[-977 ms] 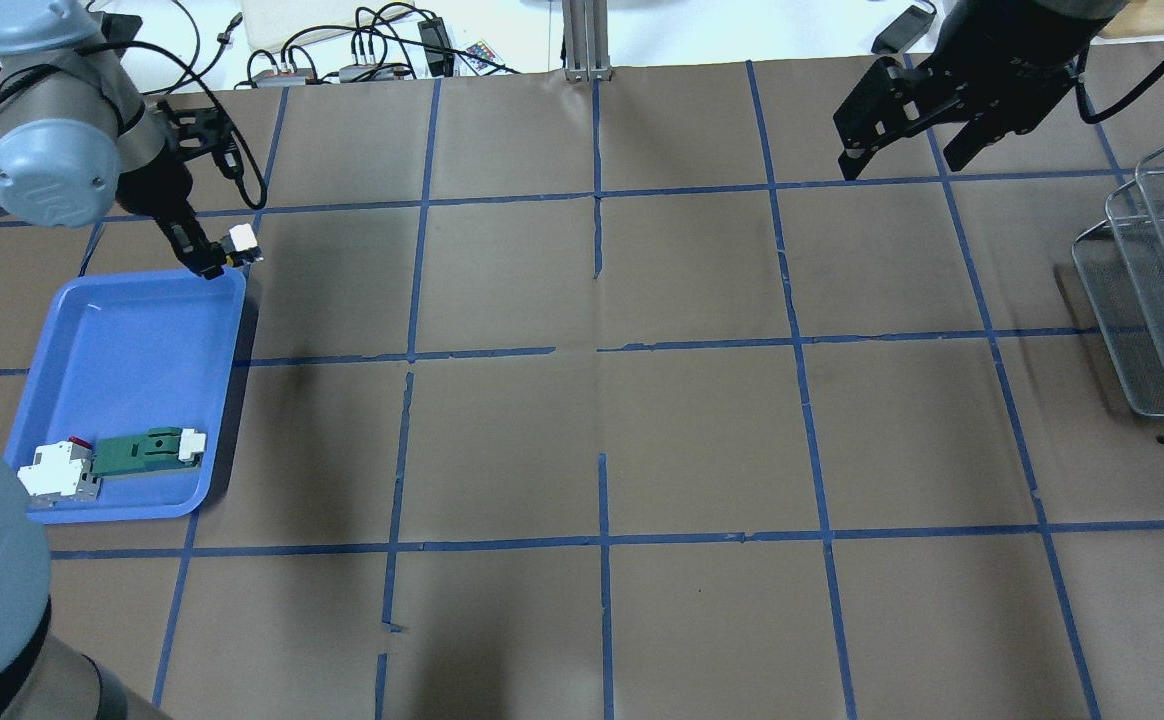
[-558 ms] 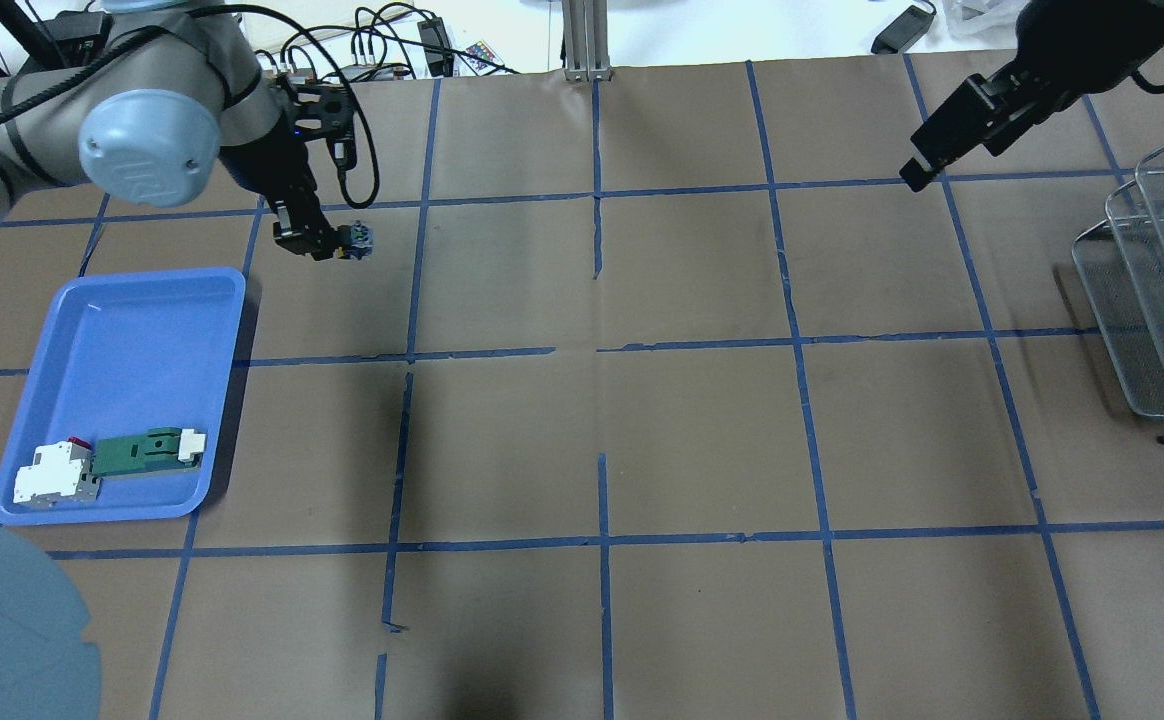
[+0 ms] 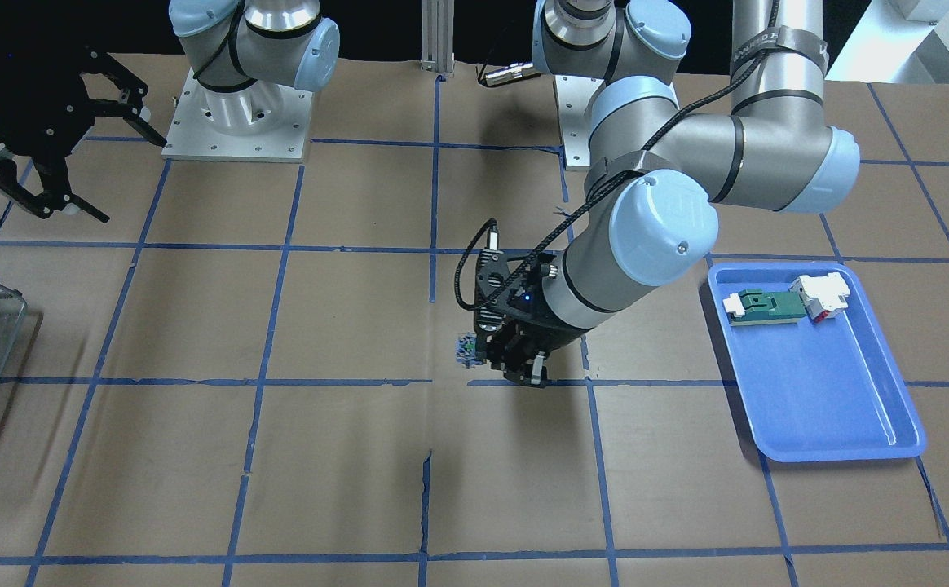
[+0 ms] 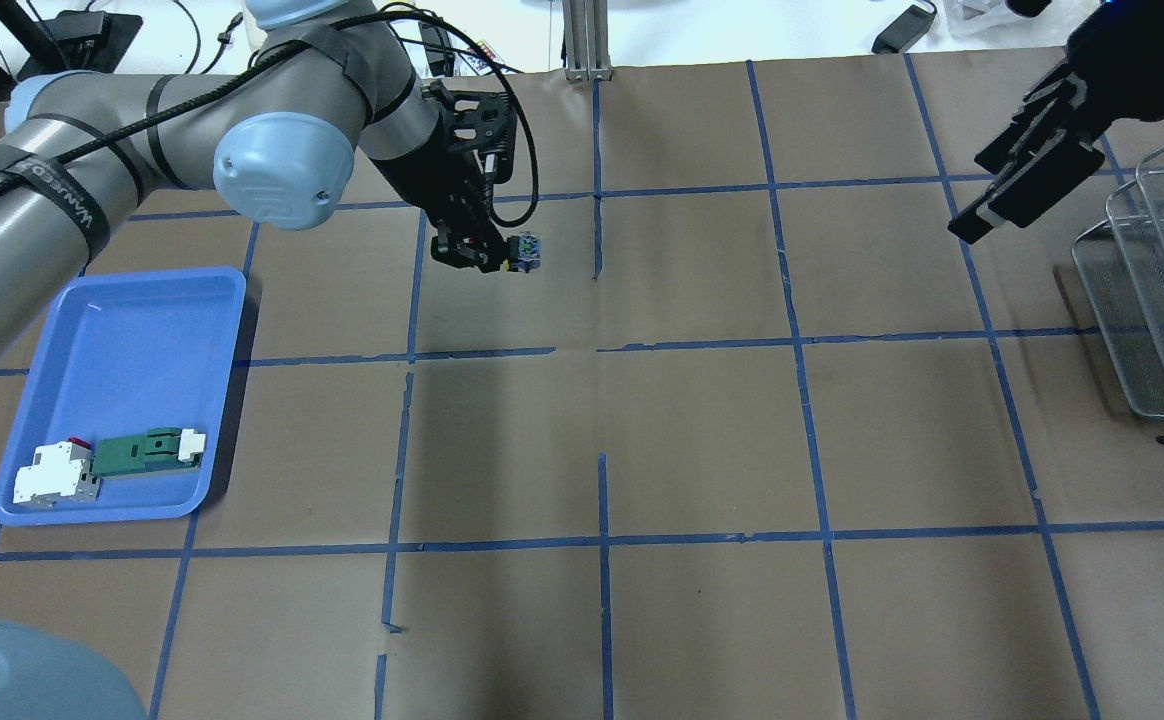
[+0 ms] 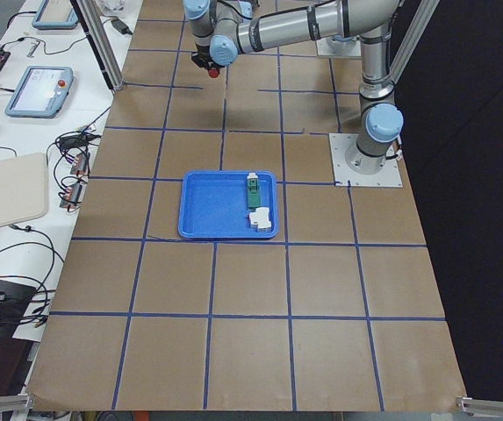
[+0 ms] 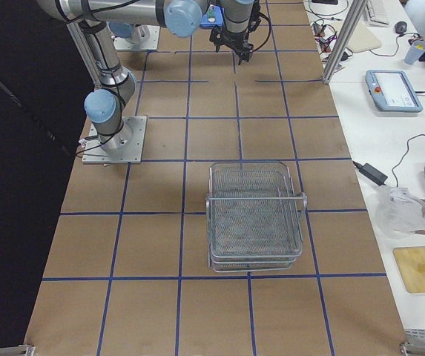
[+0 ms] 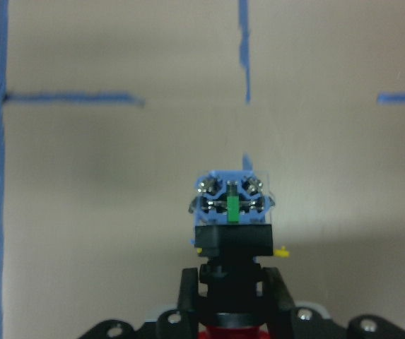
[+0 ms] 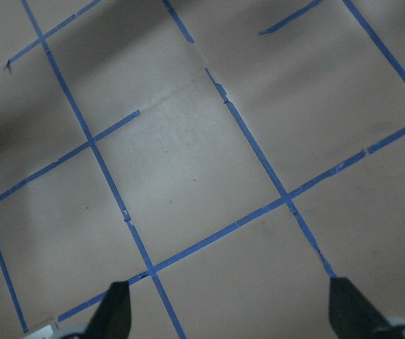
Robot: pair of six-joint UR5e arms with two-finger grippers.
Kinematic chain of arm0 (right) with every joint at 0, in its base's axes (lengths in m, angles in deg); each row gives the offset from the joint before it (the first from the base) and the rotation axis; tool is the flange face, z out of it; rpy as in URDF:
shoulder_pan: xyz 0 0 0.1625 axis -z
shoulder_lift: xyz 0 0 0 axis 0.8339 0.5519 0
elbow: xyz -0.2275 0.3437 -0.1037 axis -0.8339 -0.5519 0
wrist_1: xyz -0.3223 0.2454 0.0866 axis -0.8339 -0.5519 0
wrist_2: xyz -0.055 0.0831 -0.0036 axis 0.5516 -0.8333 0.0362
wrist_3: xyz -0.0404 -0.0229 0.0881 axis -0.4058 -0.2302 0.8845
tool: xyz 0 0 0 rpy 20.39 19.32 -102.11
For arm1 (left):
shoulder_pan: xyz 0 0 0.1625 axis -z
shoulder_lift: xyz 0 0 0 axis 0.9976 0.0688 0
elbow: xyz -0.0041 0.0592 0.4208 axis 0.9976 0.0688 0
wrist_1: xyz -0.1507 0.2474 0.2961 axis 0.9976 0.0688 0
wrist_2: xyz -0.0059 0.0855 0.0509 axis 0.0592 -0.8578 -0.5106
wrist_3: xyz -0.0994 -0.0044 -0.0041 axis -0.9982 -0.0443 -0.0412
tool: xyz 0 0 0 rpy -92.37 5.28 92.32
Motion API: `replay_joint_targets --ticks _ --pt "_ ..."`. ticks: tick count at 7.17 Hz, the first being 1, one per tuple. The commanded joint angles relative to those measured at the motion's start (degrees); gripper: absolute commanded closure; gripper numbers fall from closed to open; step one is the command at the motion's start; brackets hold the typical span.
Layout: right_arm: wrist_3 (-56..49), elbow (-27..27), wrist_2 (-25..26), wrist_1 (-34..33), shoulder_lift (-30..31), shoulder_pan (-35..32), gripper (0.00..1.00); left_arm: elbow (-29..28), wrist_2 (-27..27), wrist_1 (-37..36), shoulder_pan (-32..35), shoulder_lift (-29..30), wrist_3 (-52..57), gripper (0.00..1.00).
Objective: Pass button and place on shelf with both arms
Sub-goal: 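Lift the button and carry it toward the right gripper while the right arm approaches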
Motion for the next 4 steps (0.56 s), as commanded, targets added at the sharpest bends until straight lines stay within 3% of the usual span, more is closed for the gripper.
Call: replay_joint_targets --ticks 1,2,4 --pt "-16.4 1.4 -2.6 0.2 0.2 0.3 0.00 -0.1 8.8 0.1 4.5 0.0 -4.0 1.00" --pt "-23.5 3.6 -4.7 0.1 -0.1 0.1 0.00 -0.1 10.8 0.0 7.1 -1.3 -4.1 1.00" --pt "-25.4 5.9 -9.5 0.2 0.6 -0.1 0.00 0.0 15.3 0.6 9.3 -5.2 -5.1 1.00"
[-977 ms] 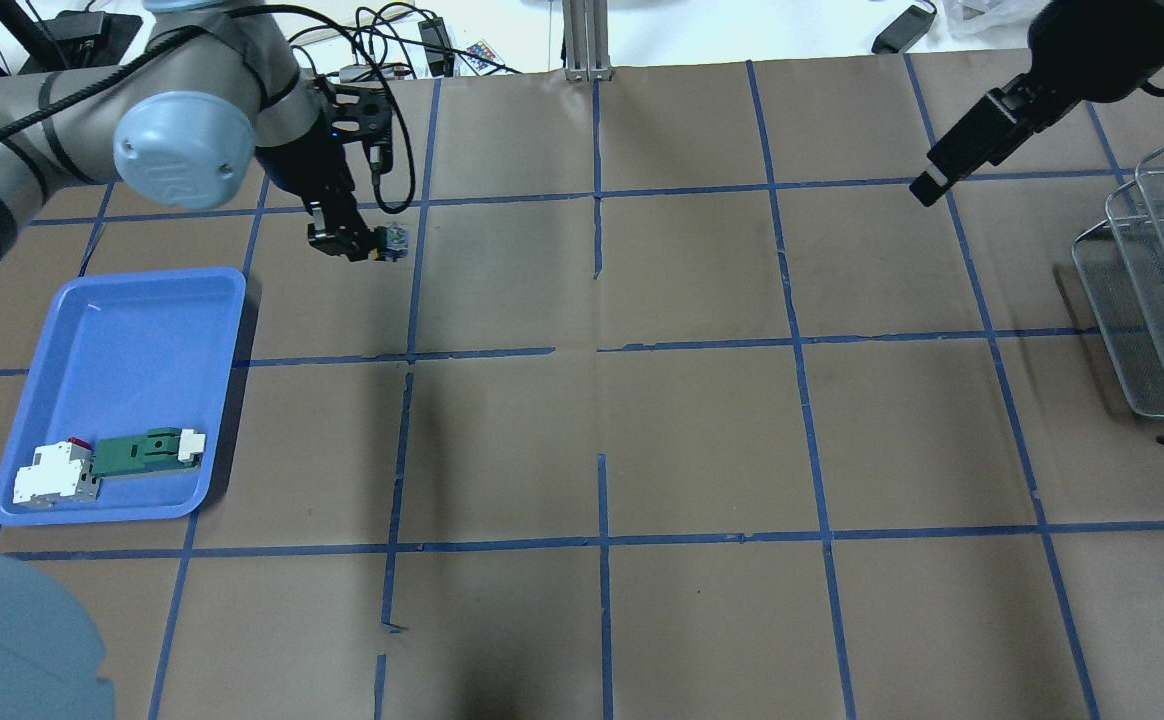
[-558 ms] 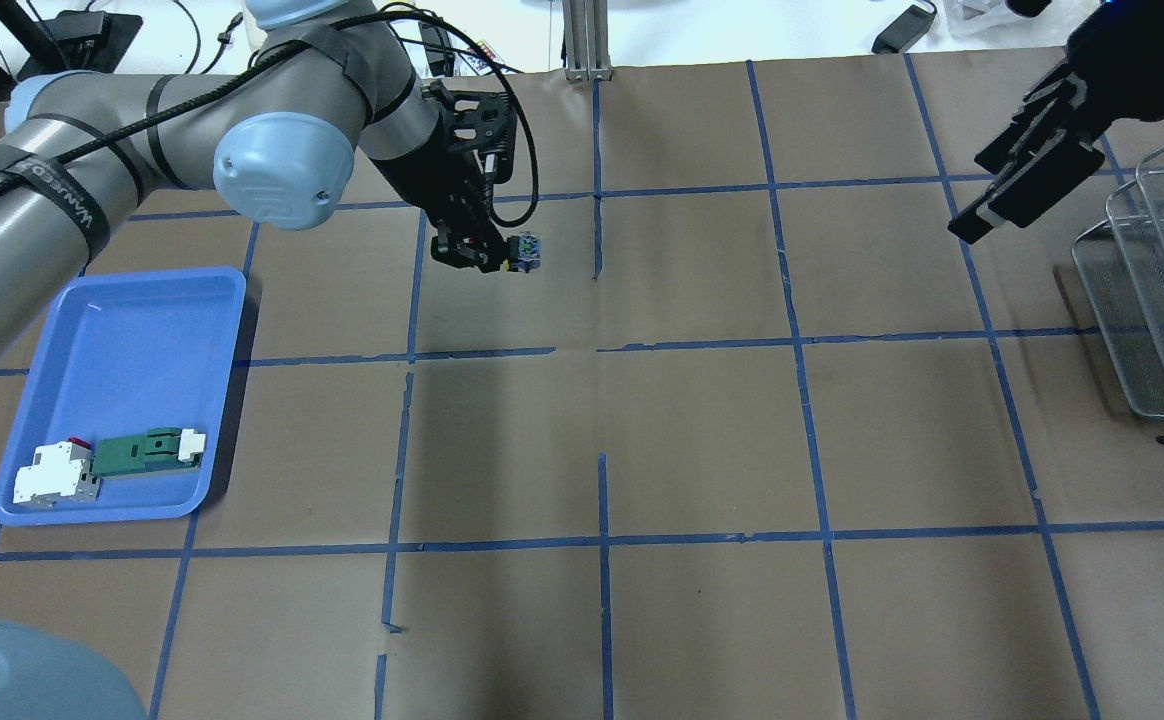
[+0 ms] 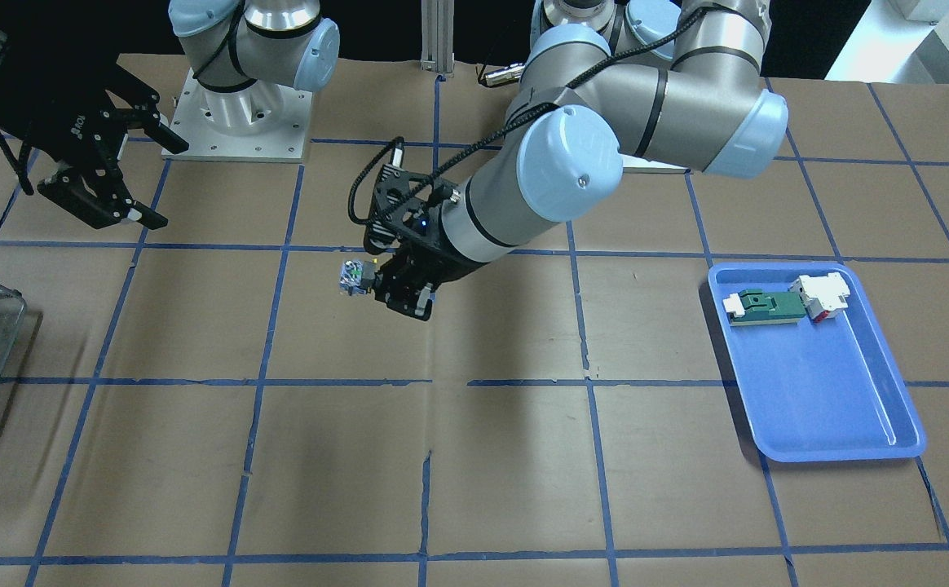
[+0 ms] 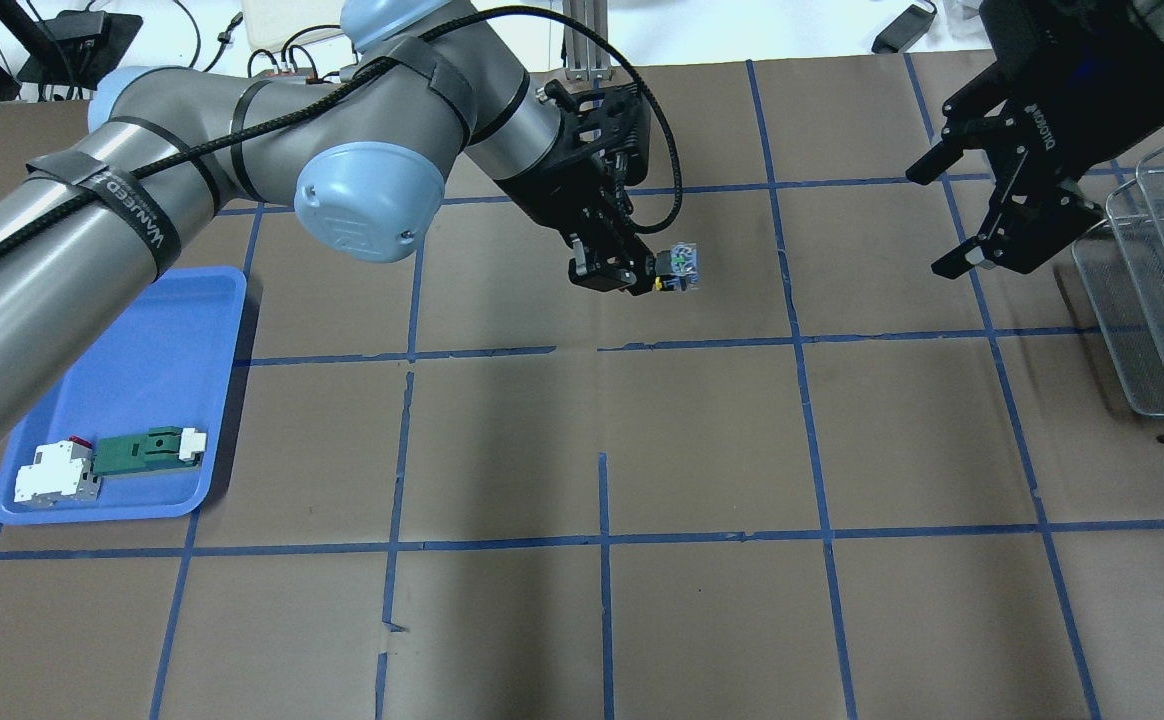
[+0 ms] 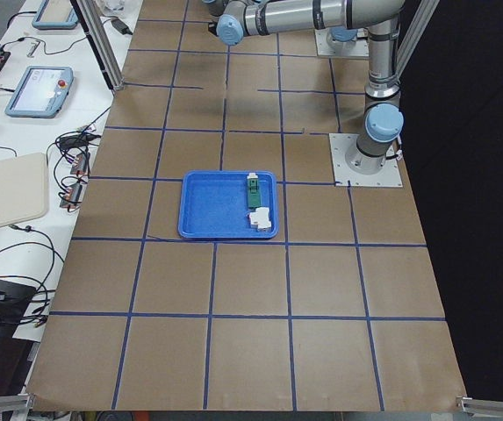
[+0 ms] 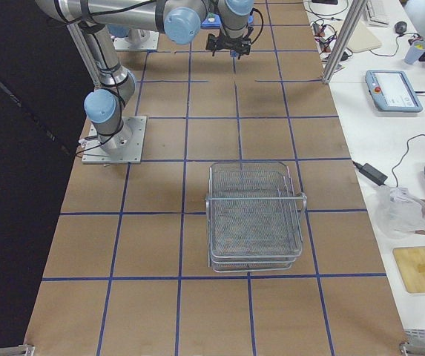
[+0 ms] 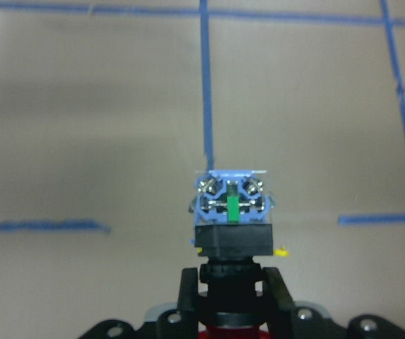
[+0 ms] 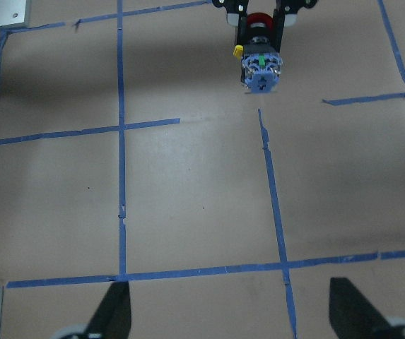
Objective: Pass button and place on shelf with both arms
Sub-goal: 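Lift the button and carry it toward the right gripper while the right arm approaches, then lower the right gripper around the button's red cap and close it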
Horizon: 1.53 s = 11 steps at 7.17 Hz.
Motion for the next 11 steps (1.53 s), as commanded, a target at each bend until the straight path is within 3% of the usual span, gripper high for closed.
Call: replay_joint_targets --ticks 1,3,7,11 --pt "-1.7 1.7 -3.6 0.3 1.0 -0.2 0.00 0.2 5.7 0.2 2.5 -2.9 0.8 1.00" --pt "0.0 3.2 -4.5 0.3 2.9 -0.6 0.00 0.4 6.9 0.2 2.5 -4.5 3.0 1.00" --pt "10.8 5.0 -6.2 0.3 6.7 -3.9 0.00 1.1 16.1 -0.5 1.9 -6.3 4.8 1.00" --pt "11.5 6.4 -6.1 0.4 10.5 -4.7 0.00 1.4 15.9 -0.1 1.9 -6.1 4.8 1.00"
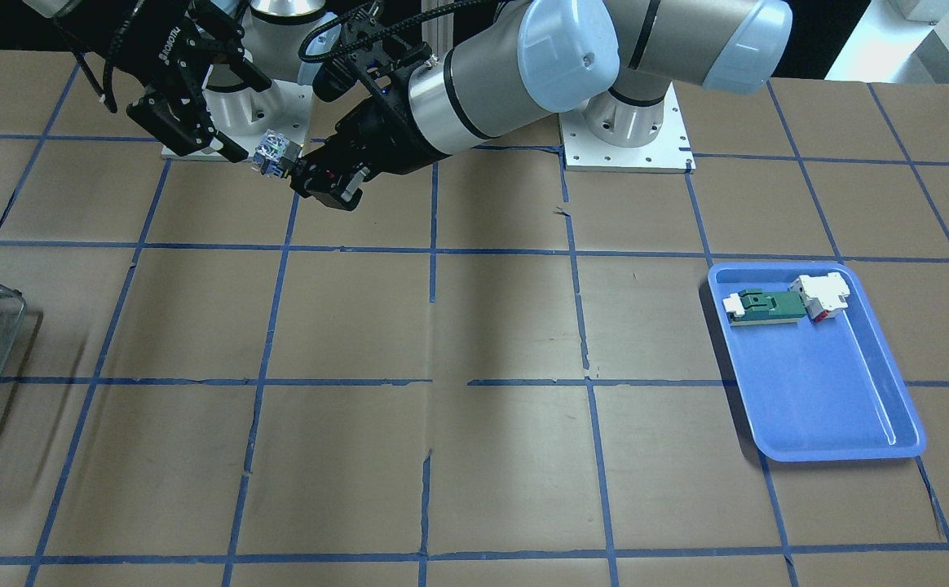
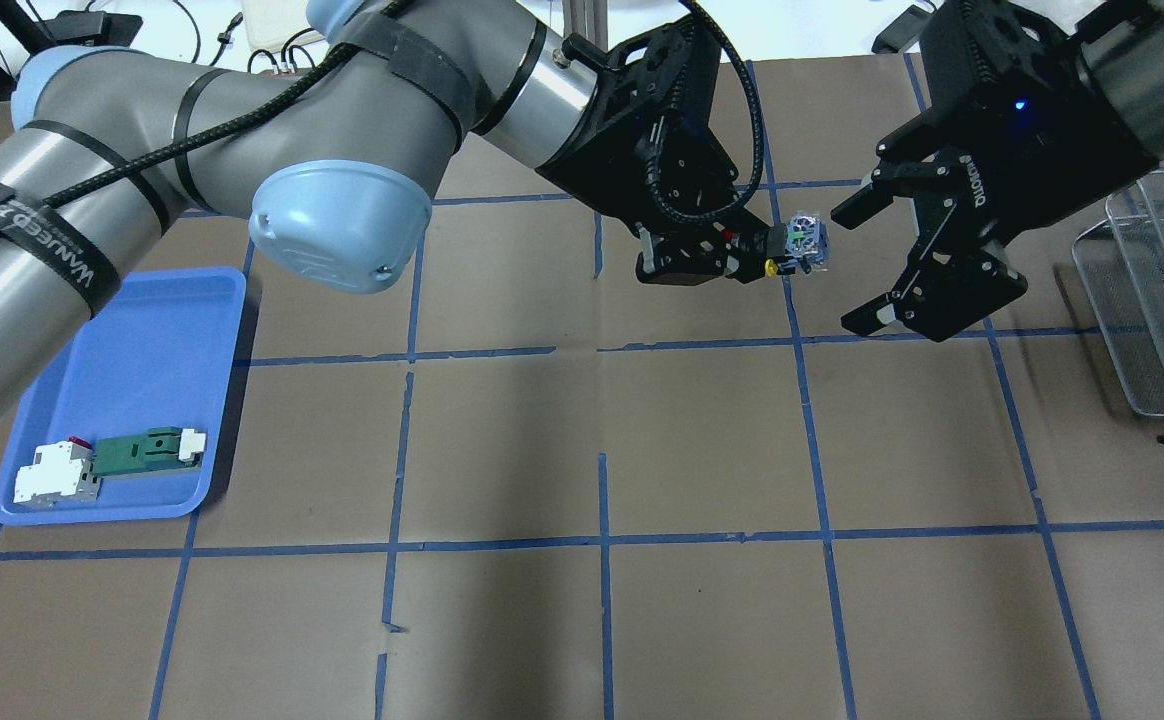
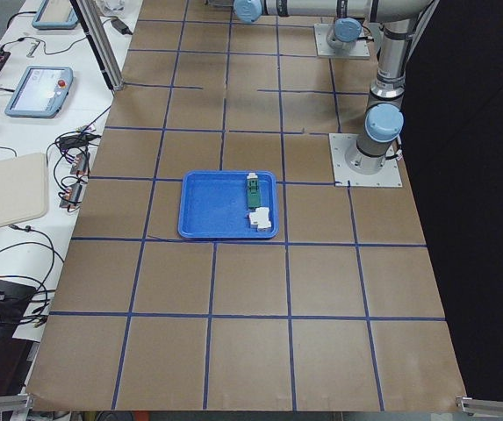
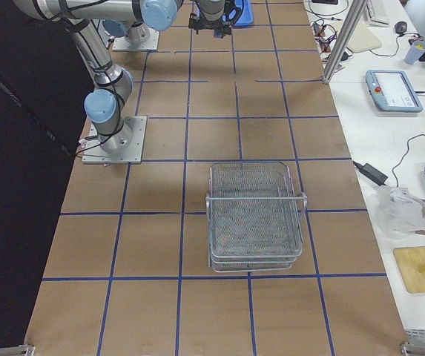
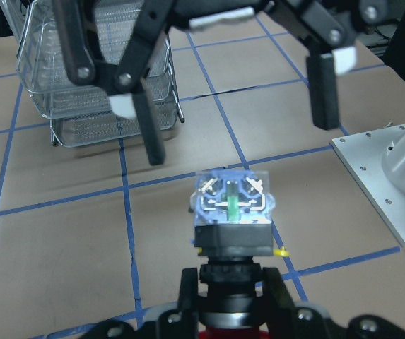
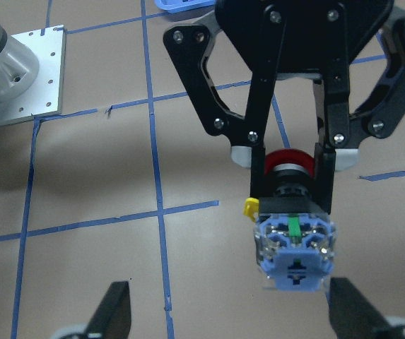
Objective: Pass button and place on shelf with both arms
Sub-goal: 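Lower the right gripper around the button's red cap and close it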
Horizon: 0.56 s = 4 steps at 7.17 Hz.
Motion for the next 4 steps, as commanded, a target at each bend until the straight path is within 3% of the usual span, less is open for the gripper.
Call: replay_joint_targets --ticks 1,4 --pt "0.0 0.5 -0.1 -0.5 0.8 -0.1 0.00 0.1 0.0 0.1 0.0 0.0 0.1 1.00" --pt "-2.6 0.5 -0.3 -5.8 0.5 -0.7 0.00 0.2 1.6 0.4 0.4 -0.1 0.1 1.00"
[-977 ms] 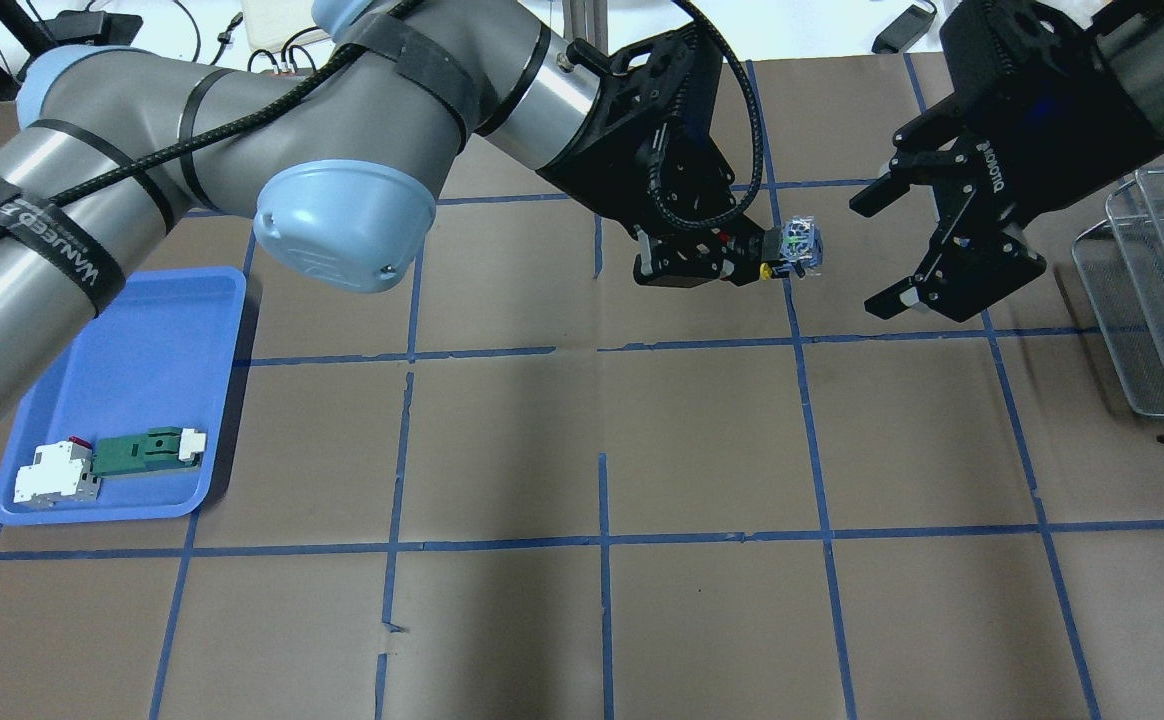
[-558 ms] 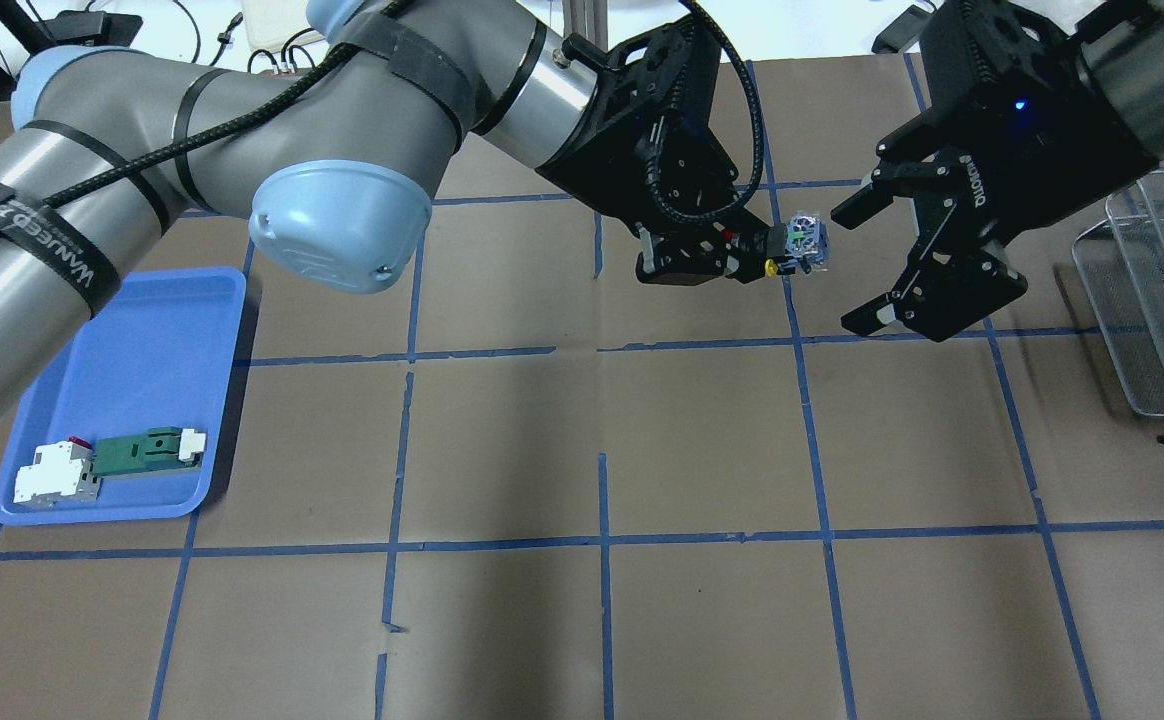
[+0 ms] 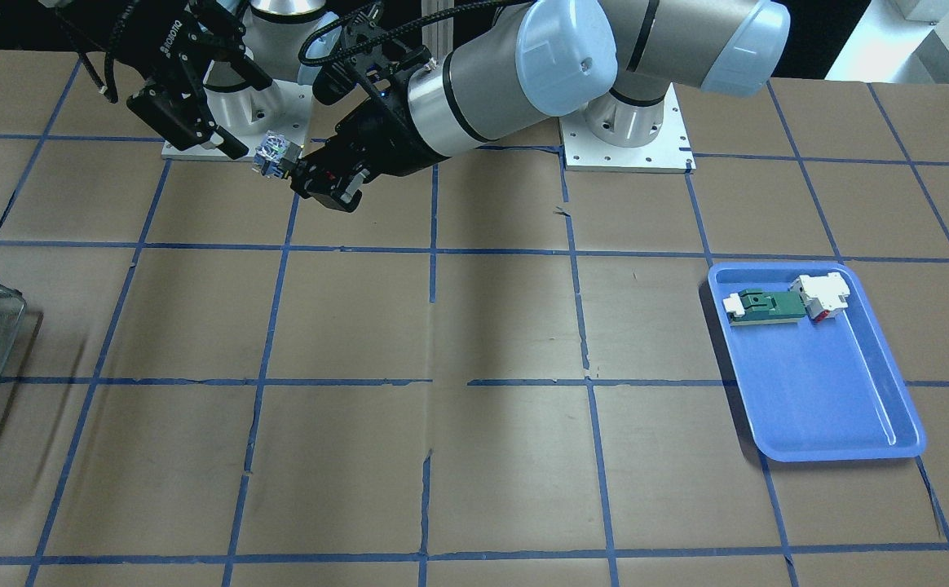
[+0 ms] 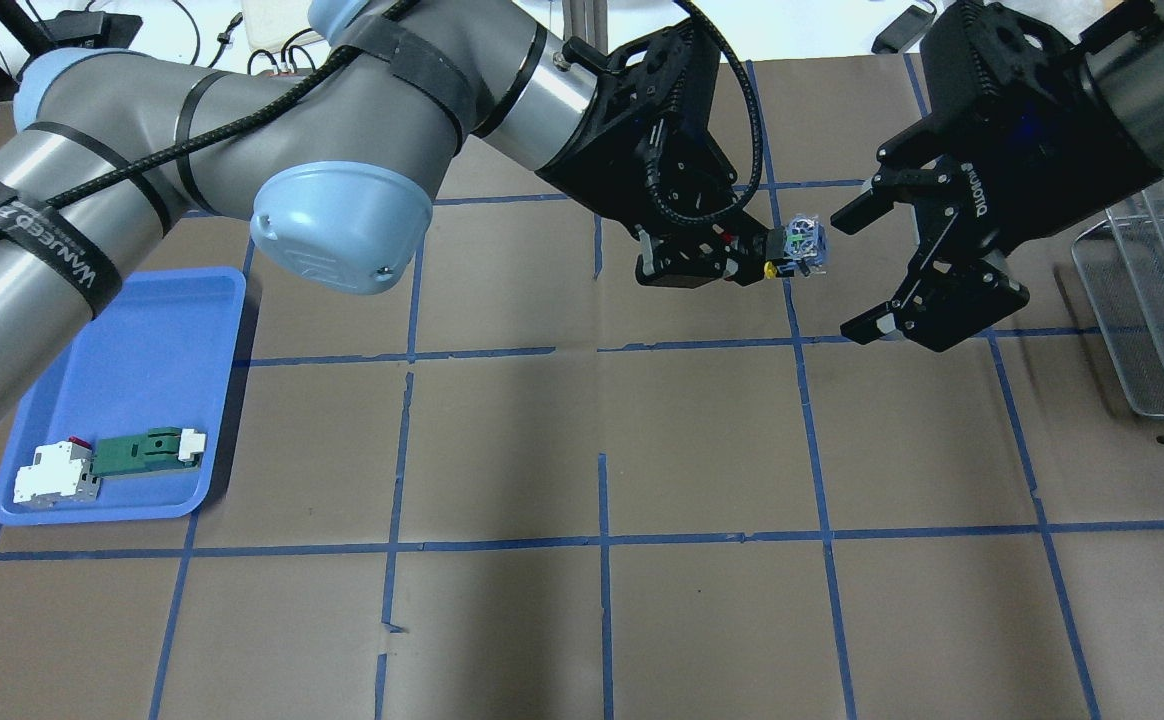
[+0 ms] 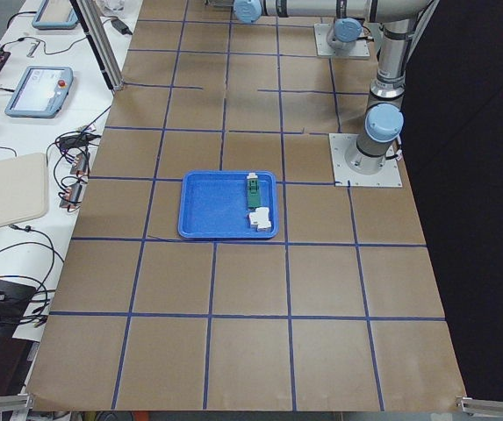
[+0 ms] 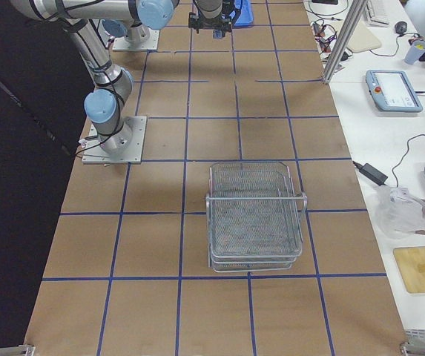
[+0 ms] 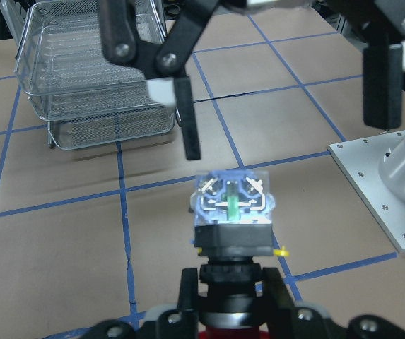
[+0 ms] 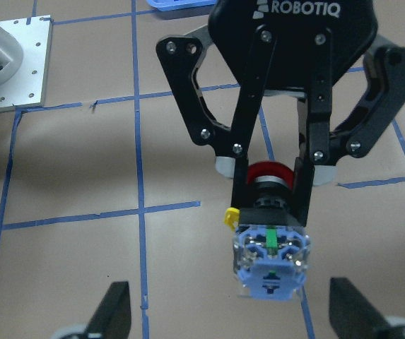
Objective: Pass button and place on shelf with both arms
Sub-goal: 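Lower the right gripper around the button's red cap and close it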
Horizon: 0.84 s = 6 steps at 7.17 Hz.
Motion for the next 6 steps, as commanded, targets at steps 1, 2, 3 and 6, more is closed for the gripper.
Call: replay_joint_targets --ticks 1,2,3,6 --pt "-1.2 0.0 0.0 -1.8 0.0 -1.6 0.00 0.1 1.3 0.3 0.2 -0.3 0.0 1.00" --pt "-1.2 0.1 0.1 -1.8 -0.1 -2.4 0.00 0.5 1.3 0.4 0.2 -0.8 0.0 1.00" --pt "-1.2 0.5 0.1 -1.9 -0.2 -2.4 0.00 0.9 1.4 0.4 0.2 -1.5 0.0 1.00" --pt "-0.5 0.6 0.1 -2.1 0.0 -2.4 0.19 4.0 1.4 0.4 0.3 -4.4 0.0 1.00"
